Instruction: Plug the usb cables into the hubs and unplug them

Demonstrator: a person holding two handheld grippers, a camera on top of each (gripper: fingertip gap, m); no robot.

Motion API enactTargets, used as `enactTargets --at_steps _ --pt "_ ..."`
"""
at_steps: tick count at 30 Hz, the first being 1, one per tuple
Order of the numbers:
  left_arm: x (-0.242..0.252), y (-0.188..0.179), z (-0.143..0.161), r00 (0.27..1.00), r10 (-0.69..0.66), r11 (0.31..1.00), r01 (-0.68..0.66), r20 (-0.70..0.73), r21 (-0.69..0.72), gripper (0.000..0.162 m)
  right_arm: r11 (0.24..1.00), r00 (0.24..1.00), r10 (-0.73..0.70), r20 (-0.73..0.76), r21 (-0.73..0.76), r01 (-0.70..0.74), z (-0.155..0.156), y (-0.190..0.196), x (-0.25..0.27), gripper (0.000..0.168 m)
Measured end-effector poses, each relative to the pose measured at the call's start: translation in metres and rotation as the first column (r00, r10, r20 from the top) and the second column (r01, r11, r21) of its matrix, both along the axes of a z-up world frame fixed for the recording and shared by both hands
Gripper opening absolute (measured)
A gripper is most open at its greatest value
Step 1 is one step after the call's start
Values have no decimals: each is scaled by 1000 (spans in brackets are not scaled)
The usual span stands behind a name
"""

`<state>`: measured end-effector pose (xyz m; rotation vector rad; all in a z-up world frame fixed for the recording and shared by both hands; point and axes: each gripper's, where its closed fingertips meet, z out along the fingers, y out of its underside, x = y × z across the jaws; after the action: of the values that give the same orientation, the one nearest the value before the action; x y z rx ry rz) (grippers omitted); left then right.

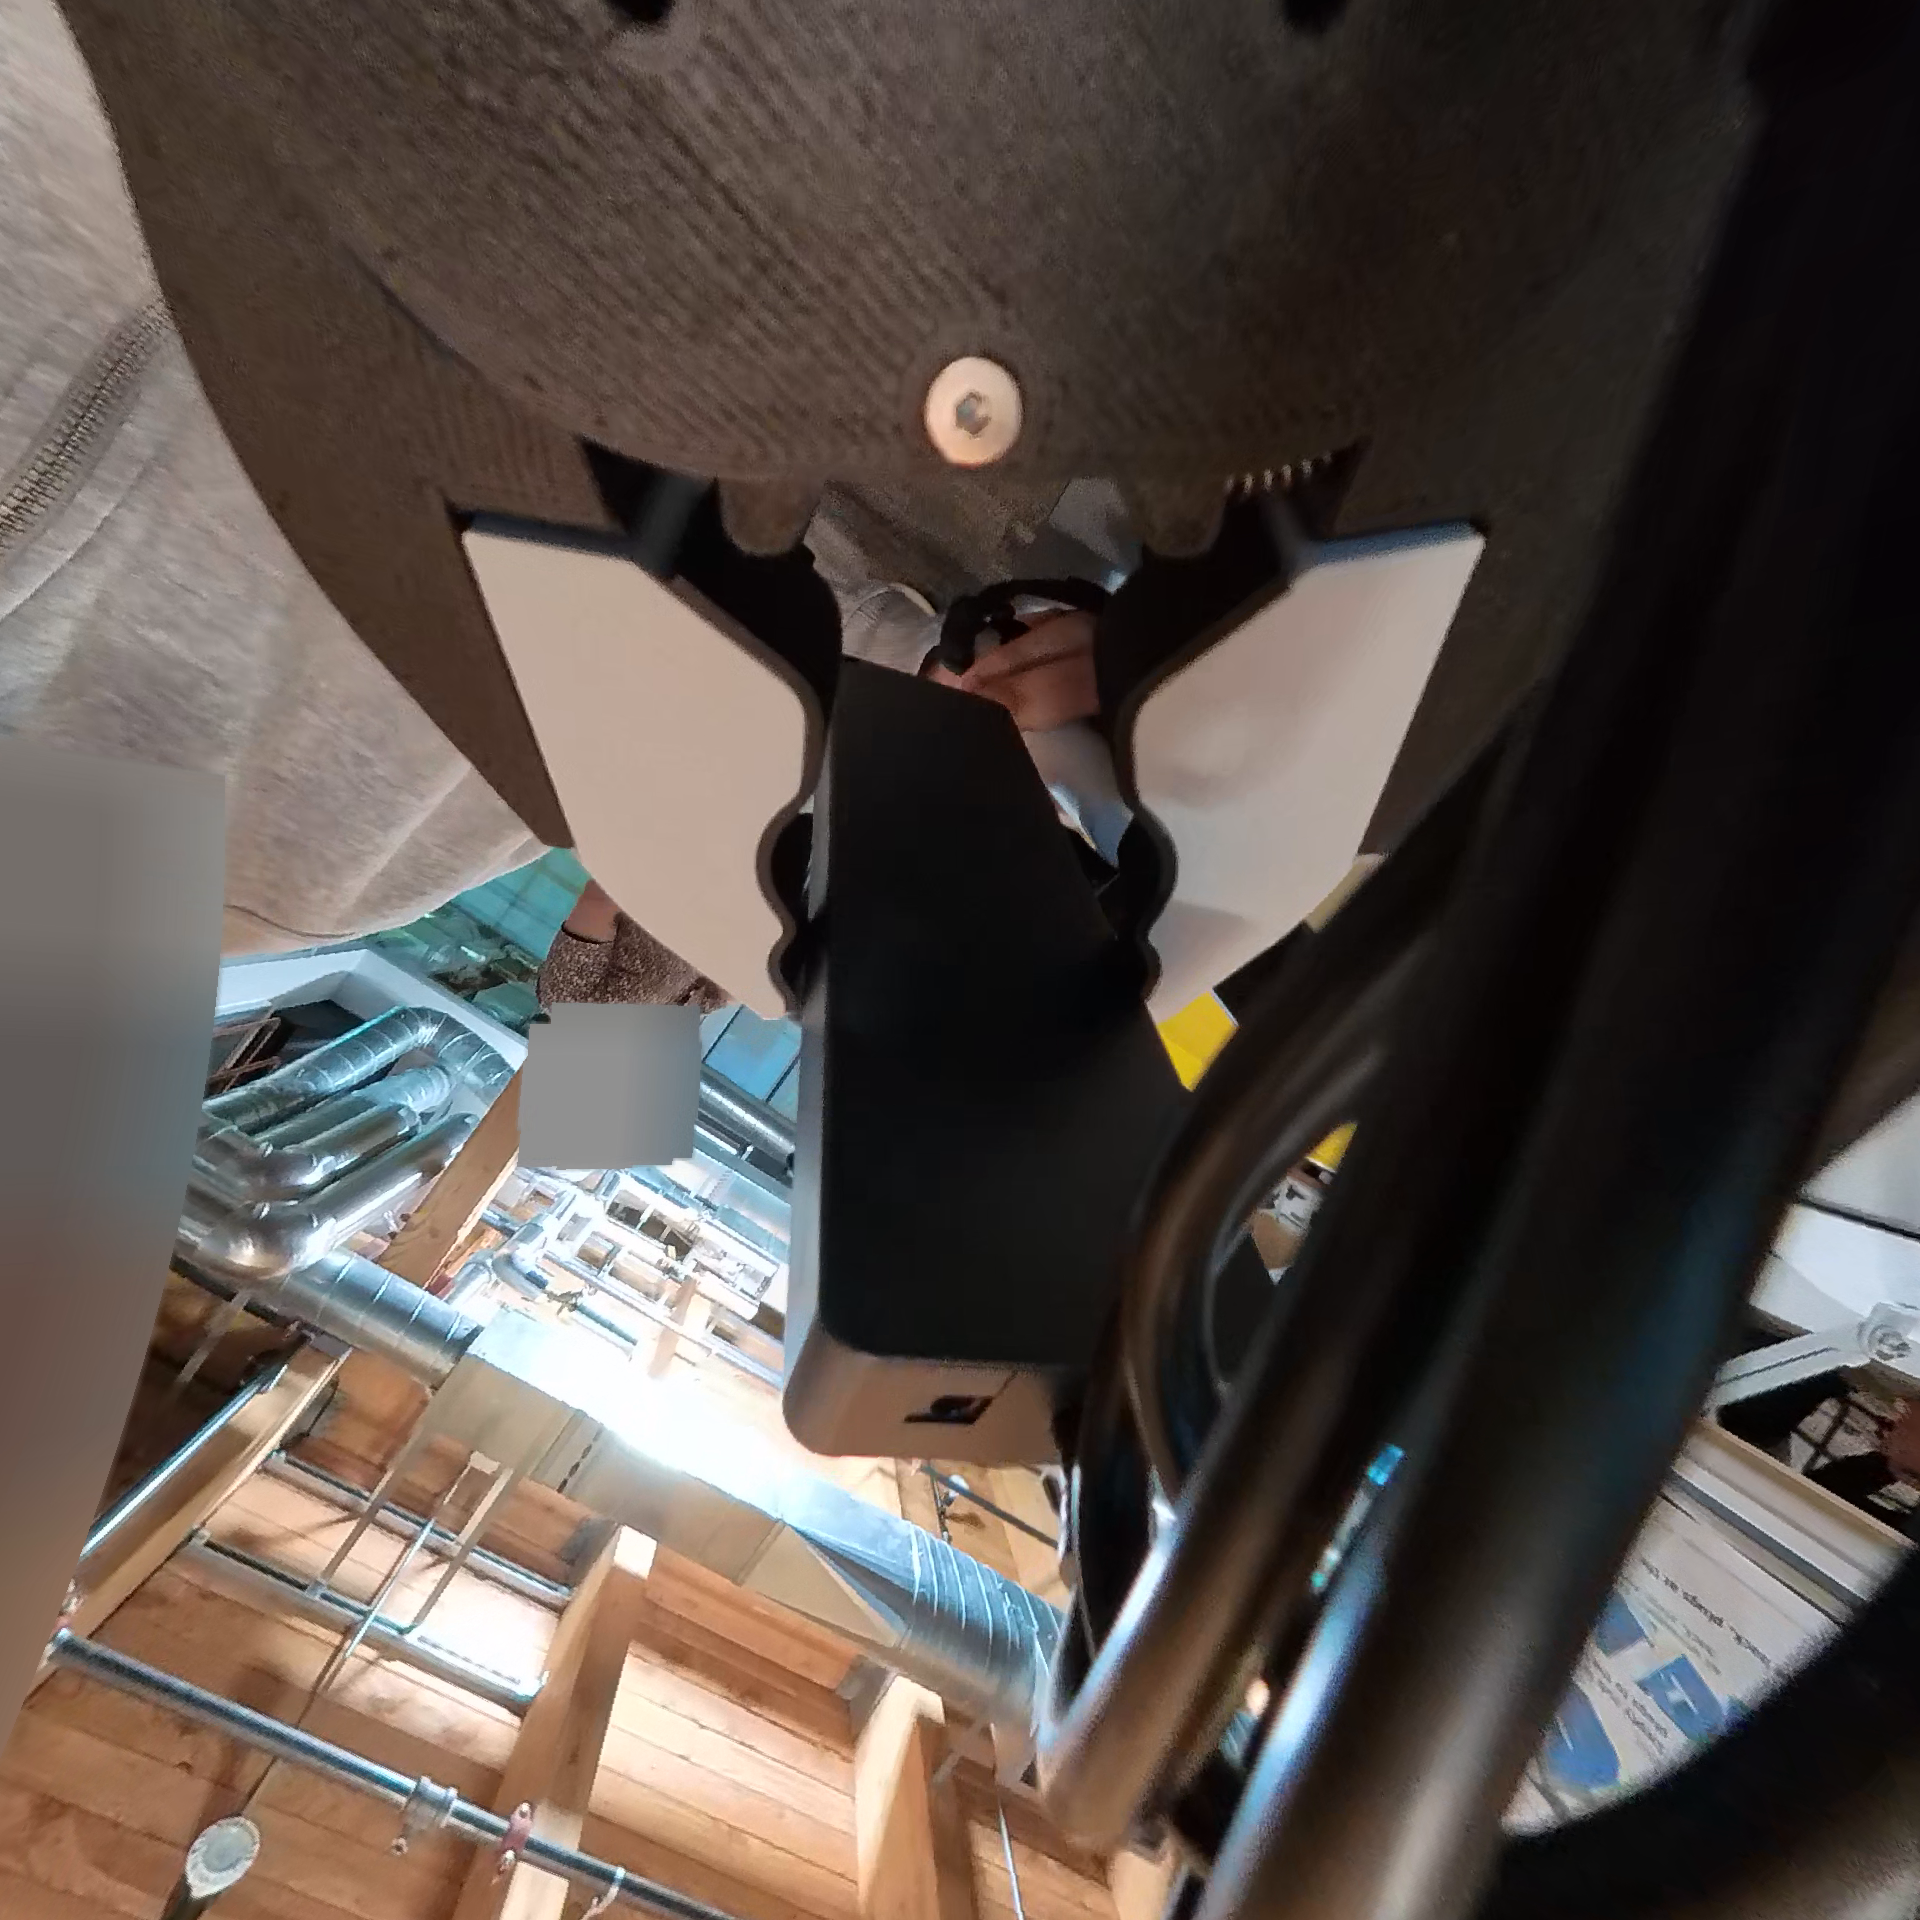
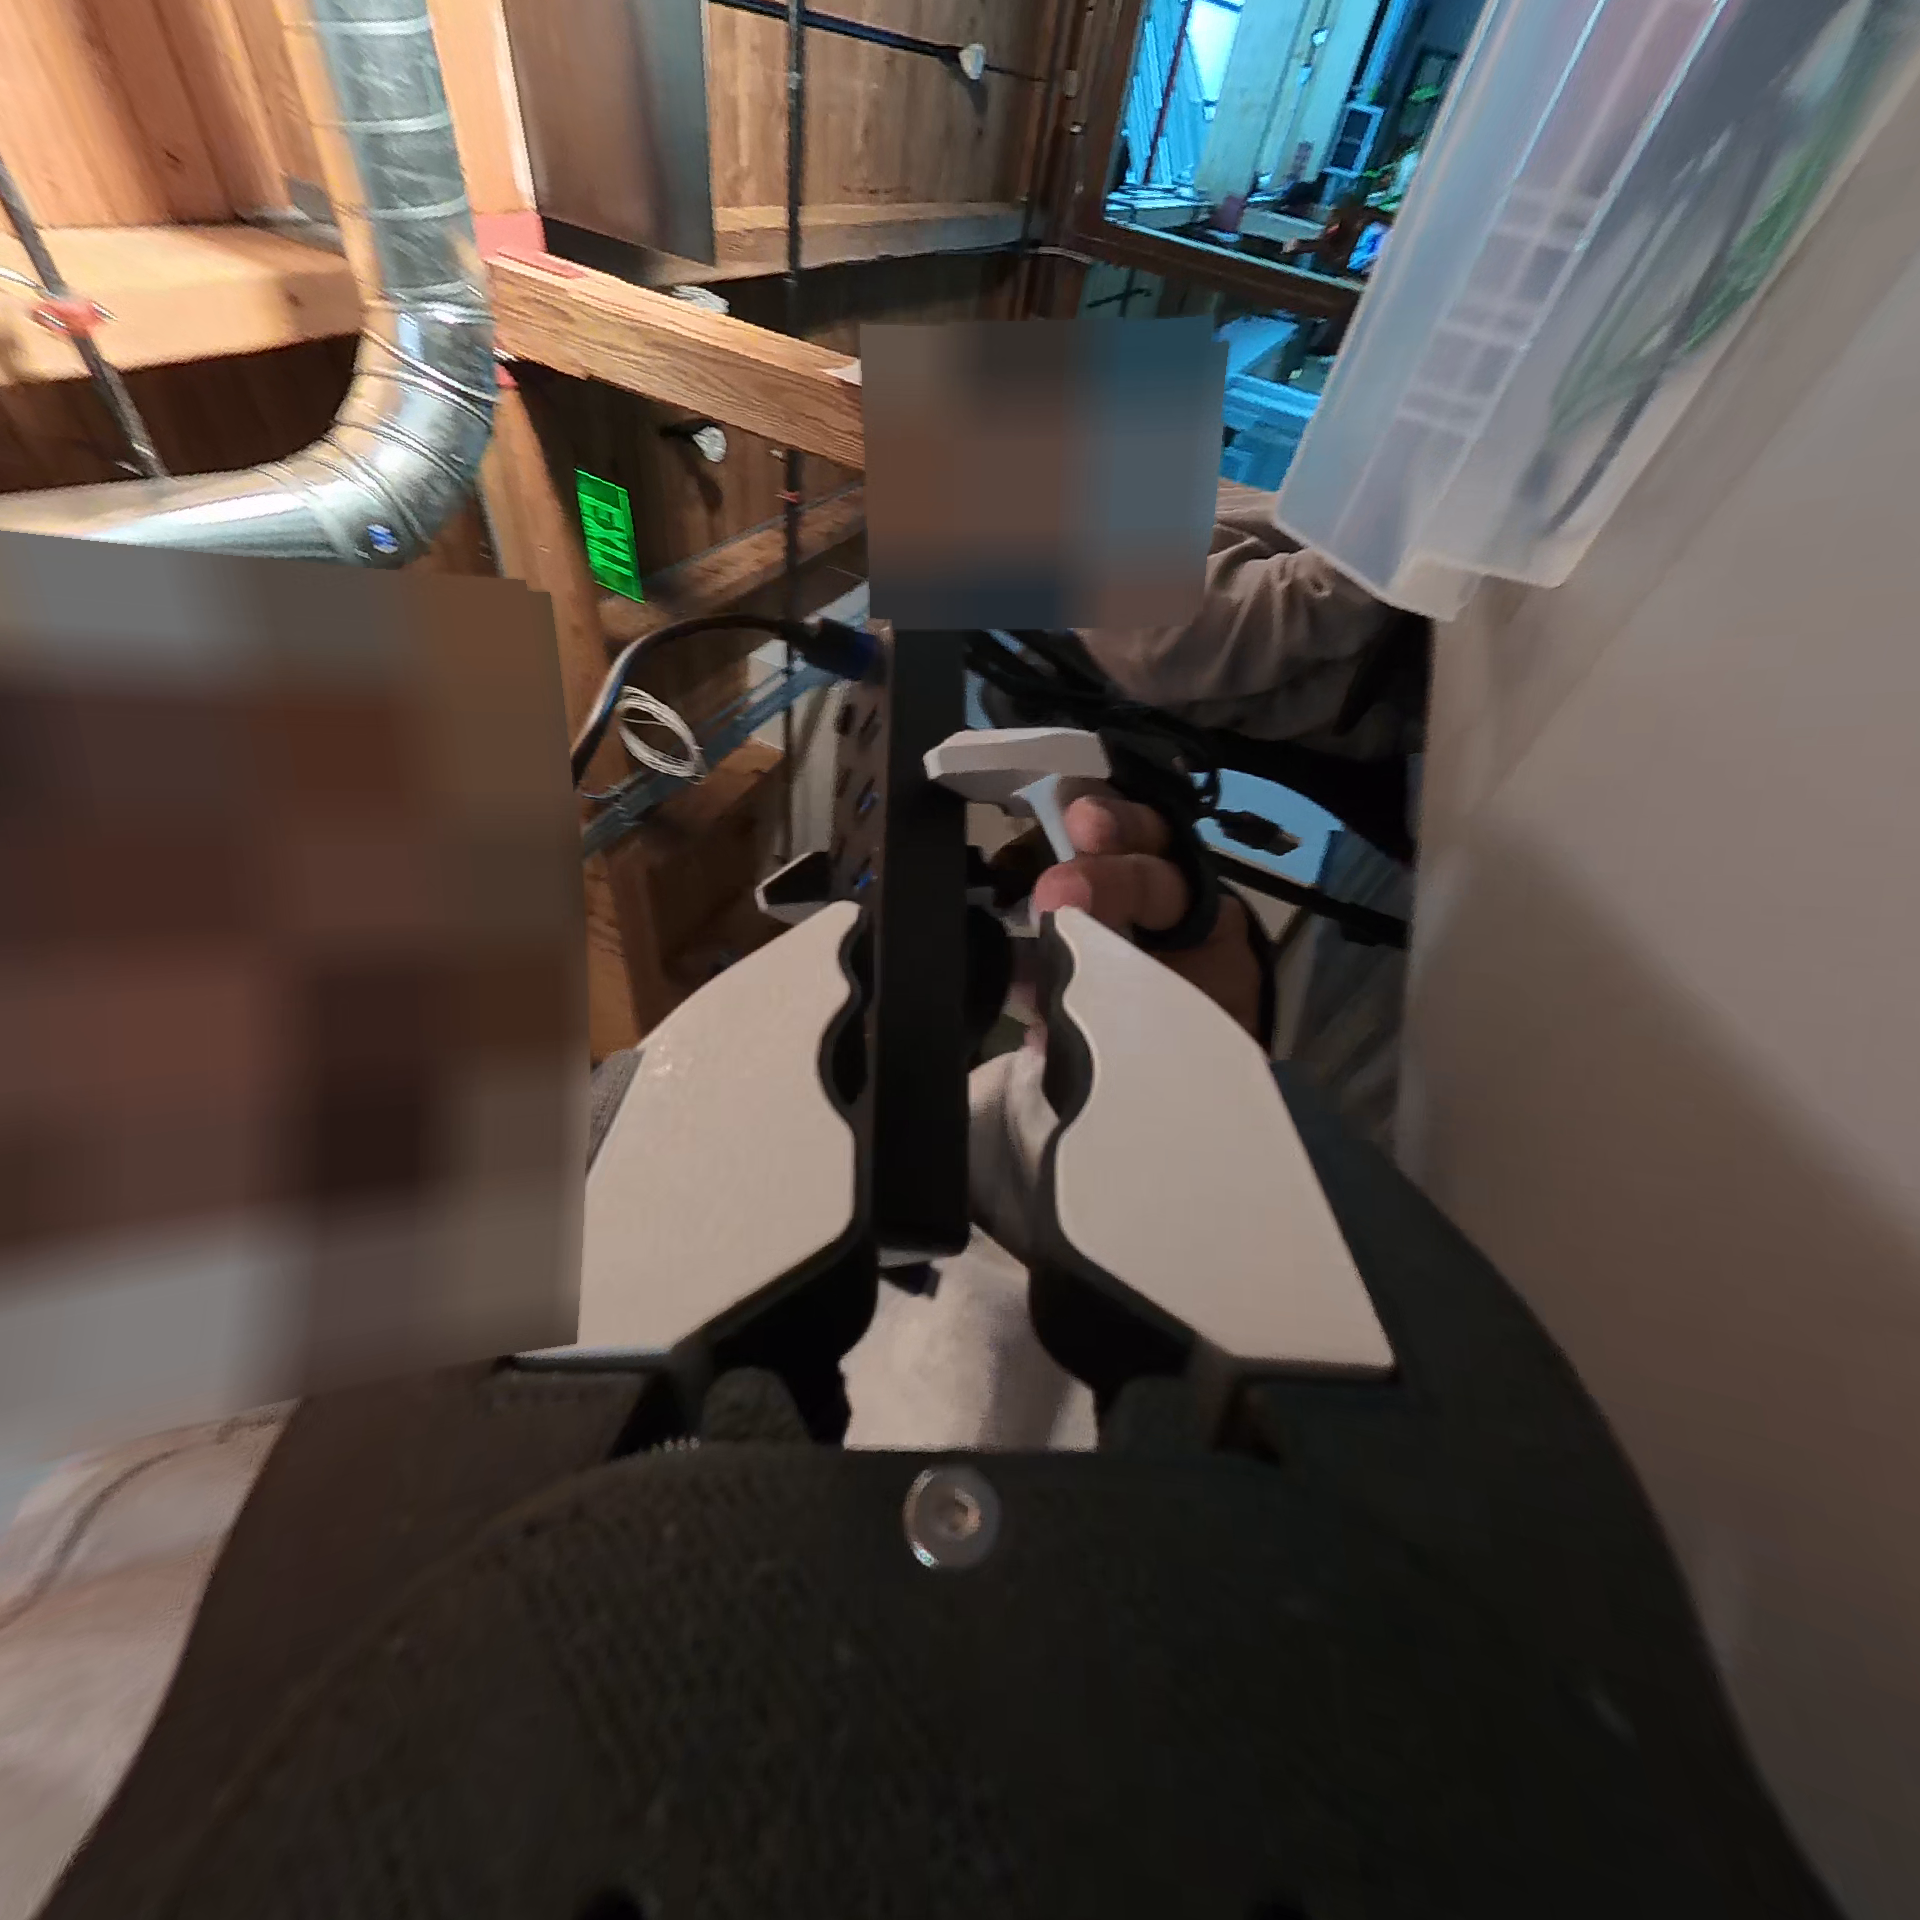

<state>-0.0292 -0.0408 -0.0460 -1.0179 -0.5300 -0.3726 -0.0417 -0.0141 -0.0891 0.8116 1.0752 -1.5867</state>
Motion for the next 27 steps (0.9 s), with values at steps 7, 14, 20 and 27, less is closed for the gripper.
enactTargets --at_steps 7,14,20,27 --pt "0 1 -1 1000 9 1000 -9 1 -22 59 994 995 -36 -91 104 45 -12 -3 -6 30" --pt "0 -2 3 1000 14 1000 -14 3 -8 59 977 982 -78 -169 184 109 -16 -3 -16 29" --pt "0 -8 11 1000 19 999 -19 16 37 59 904 908 -123 -401 331 269 -8 -6 -45 28" --pt "7 -13 24 1000 -7 996 4 22 94 59 864 800 -56 -597 372 339 30 -55 -88 27"
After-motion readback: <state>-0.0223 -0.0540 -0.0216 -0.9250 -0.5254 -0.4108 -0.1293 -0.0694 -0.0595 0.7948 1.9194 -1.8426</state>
